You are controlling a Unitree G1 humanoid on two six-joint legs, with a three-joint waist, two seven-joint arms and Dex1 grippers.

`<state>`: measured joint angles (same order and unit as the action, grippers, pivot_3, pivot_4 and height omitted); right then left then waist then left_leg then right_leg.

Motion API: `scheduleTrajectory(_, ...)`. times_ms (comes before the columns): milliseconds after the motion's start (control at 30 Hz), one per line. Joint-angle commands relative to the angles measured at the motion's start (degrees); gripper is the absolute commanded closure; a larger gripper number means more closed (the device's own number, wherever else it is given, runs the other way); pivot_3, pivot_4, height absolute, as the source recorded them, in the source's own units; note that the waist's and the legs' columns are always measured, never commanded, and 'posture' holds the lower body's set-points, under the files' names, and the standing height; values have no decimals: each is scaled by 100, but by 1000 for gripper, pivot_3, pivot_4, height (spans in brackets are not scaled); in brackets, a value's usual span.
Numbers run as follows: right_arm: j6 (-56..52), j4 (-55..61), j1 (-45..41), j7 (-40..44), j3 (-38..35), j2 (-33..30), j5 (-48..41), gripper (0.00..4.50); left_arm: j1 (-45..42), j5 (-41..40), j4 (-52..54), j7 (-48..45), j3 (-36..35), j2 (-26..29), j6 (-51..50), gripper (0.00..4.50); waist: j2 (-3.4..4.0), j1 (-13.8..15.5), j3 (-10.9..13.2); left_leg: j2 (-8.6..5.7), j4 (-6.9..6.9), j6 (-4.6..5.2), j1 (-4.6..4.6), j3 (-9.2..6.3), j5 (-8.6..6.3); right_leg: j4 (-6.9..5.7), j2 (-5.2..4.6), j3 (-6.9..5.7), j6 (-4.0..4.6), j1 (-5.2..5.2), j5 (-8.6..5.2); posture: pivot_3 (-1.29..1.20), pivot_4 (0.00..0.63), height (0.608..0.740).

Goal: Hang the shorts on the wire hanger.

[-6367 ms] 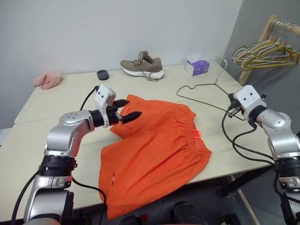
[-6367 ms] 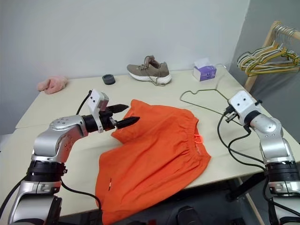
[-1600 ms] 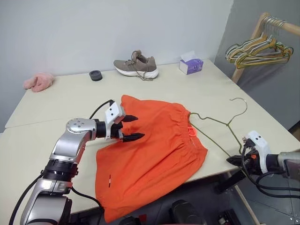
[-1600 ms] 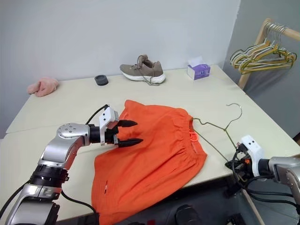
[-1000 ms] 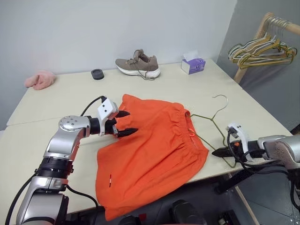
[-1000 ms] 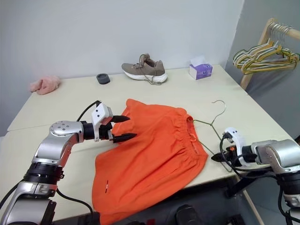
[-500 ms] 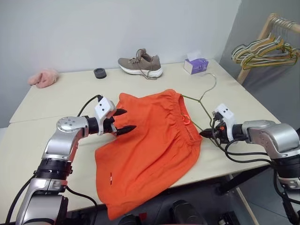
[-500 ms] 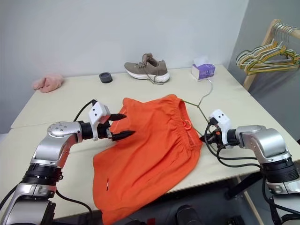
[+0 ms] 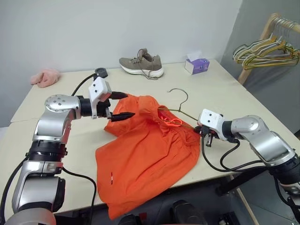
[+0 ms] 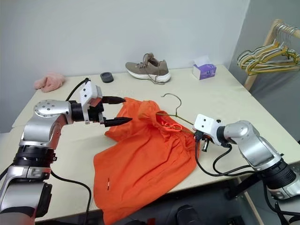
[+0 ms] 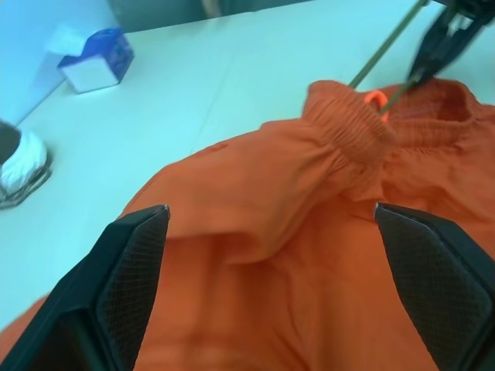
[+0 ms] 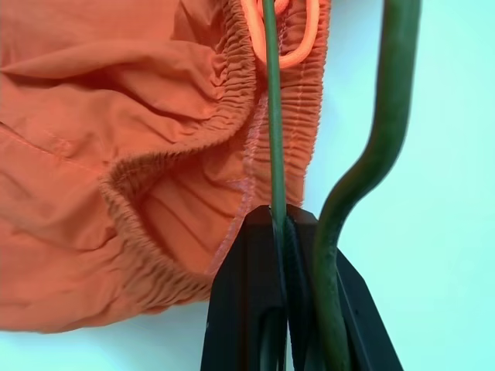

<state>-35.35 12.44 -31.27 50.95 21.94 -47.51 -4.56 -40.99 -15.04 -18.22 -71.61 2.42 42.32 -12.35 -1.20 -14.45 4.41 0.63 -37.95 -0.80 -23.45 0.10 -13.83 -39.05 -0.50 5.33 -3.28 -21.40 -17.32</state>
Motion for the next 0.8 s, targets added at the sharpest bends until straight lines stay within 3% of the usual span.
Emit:
scheduleTrajectory(33, 278, 276, -169, 150, -7, -19, 236, 4500, -206, 219, -53, -337, 234, 43, 412, 26, 0, 0, 0, 0, 0, 0, 0, 0, 0, 0, 0, 0, 0, 0, 0, -237, 20, 740)
scheduleTrajectory(200, 570, 423, -260, 318, 35, 16, 478, 4500, -180, 658, -321, -561, 661, -49, 1073, 26, 1, -16, 0, 1, 0, 0, 0, 1, 0, -1, 0, 1, 1, -1, 0, -244, 23, 740)
scheduleTrajectory(533, 541, 850, -453, 546, -52, 264, 499, 4500, -38, 763, -476, -715, 843, -334, 1267, 26, 0, -16, 0, 1, -2, 0, 0, -2, 0, -4, 0, 1, 1, 0, 1, -252, 23, 740)
scheduleTrajectory(633, 537, 951, -468, 604, -42, 291, 529, 4500, 12, 686, -392, -745, 824, -385, 1146, 597, 0, -16, 0, 1, -3, 0, 0, -3, 0, -5, 0, 0, 2, 0, 1, -252, 23, 740)
scheduleTrajectory(800, 695, 962, -446, 676, 25, 267, 658, 4500, 96, 629, -235, -834, 815, -366, 1002, 2127, 1, -18, -1, 1, -3, 0, 0, -3, 0, -6, -1, -1, 2, 0, 1, -252, 23, 740)
